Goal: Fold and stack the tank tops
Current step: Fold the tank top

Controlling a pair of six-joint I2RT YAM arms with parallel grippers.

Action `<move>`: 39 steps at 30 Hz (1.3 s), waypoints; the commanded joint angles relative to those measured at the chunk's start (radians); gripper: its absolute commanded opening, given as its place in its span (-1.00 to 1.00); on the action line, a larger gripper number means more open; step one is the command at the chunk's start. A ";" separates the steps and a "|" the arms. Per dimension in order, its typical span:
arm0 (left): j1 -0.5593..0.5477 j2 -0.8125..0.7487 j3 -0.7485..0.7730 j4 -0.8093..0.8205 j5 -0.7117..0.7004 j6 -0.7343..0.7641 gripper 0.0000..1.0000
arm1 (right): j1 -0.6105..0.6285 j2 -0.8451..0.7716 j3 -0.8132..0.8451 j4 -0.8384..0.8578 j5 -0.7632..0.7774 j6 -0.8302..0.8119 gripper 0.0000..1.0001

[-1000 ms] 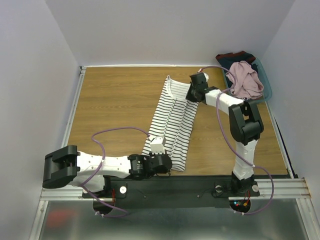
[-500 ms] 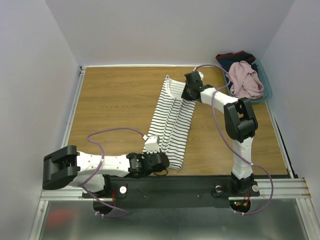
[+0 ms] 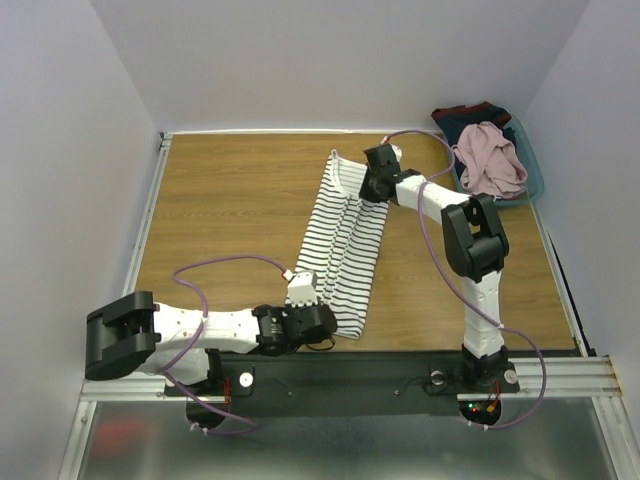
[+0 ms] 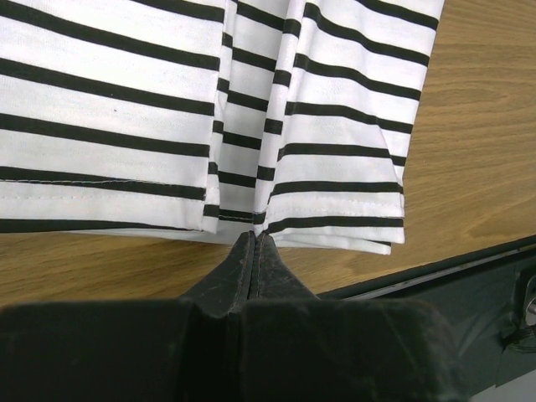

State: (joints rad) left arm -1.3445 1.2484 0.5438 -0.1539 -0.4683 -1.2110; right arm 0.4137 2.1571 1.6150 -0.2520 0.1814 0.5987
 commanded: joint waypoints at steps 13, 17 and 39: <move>0.002 -0.173 0.028 -0.097 -0.044 0.045 0.08 | 0.014 -0.074 0.066 0.034 0.000 -0.036 0.18; 0.034 -0.227 0.080 -0.185 -0.127 0.048 0.11 | 0.013 -0.176 -0.041 0.033 0.056 -0.043 0.25; 0.692 0.212 0.308 0.106 0.198 0.596 -0.04 | -0.055 -0.067 -0.104 0.019 0.112 -0.108 -0.06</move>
State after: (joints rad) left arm -0.6682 1.4471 0.8402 -0.0811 -0.3126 -0.6693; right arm 0.3847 2.0331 1.4368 -0.2466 0.2878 0.5282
